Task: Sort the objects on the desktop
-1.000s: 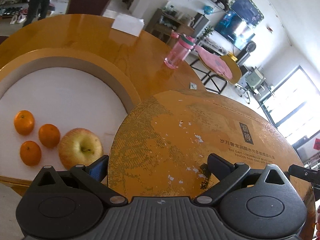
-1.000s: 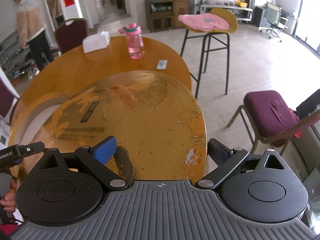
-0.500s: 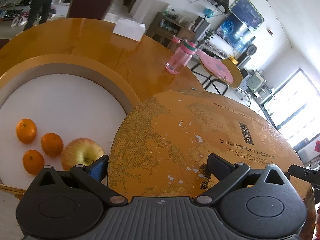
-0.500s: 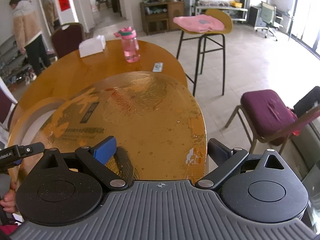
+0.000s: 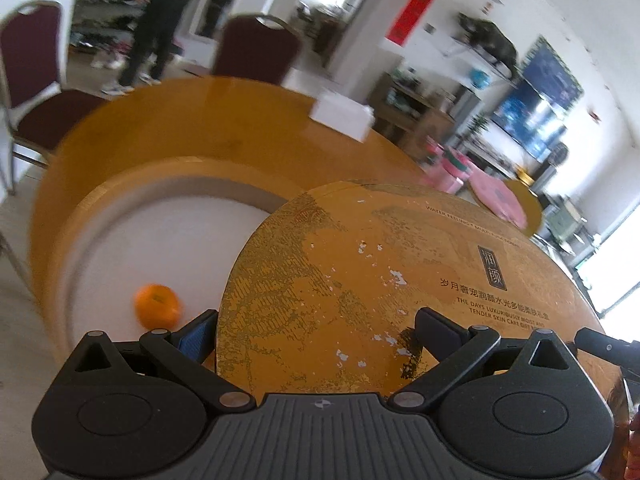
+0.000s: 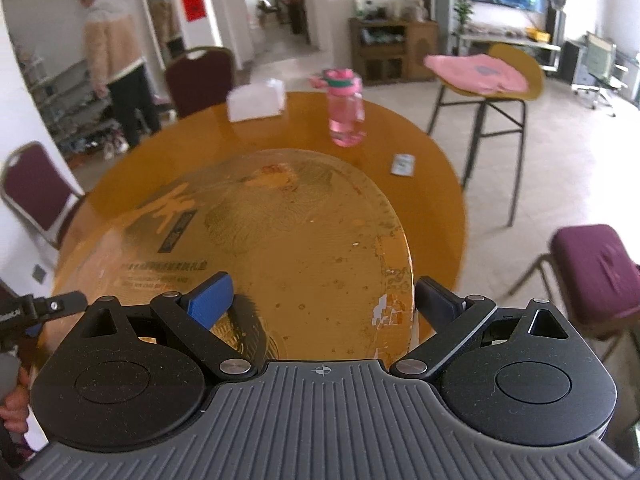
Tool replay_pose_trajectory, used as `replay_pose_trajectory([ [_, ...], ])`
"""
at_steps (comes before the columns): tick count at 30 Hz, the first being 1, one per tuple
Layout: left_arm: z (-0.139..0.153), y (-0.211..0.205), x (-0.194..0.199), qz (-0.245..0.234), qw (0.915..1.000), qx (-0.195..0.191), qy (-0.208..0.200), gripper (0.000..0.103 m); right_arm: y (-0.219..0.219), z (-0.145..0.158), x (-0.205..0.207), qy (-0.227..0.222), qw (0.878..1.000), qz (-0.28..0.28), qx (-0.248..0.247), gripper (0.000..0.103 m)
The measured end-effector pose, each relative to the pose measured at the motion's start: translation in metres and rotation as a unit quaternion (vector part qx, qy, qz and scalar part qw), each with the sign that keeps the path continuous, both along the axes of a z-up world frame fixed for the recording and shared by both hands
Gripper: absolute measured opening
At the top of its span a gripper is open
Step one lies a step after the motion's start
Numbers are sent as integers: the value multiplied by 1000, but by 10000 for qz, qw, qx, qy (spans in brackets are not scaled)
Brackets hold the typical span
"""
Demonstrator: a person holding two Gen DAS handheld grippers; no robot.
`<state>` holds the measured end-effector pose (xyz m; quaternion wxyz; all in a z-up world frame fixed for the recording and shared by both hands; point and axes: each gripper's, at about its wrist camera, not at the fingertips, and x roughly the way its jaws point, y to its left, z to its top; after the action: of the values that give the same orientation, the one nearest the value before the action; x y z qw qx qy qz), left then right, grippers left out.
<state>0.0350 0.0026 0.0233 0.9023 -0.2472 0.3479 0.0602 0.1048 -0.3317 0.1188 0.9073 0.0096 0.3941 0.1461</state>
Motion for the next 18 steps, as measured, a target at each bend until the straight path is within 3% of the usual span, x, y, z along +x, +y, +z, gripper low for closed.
replay_pose_trajectory([
  [18, 34, 88, -29, 1304, 9882, 795, -110, 101, 135, -36, 51, -141, 9863, 1376, 903, 97],
])
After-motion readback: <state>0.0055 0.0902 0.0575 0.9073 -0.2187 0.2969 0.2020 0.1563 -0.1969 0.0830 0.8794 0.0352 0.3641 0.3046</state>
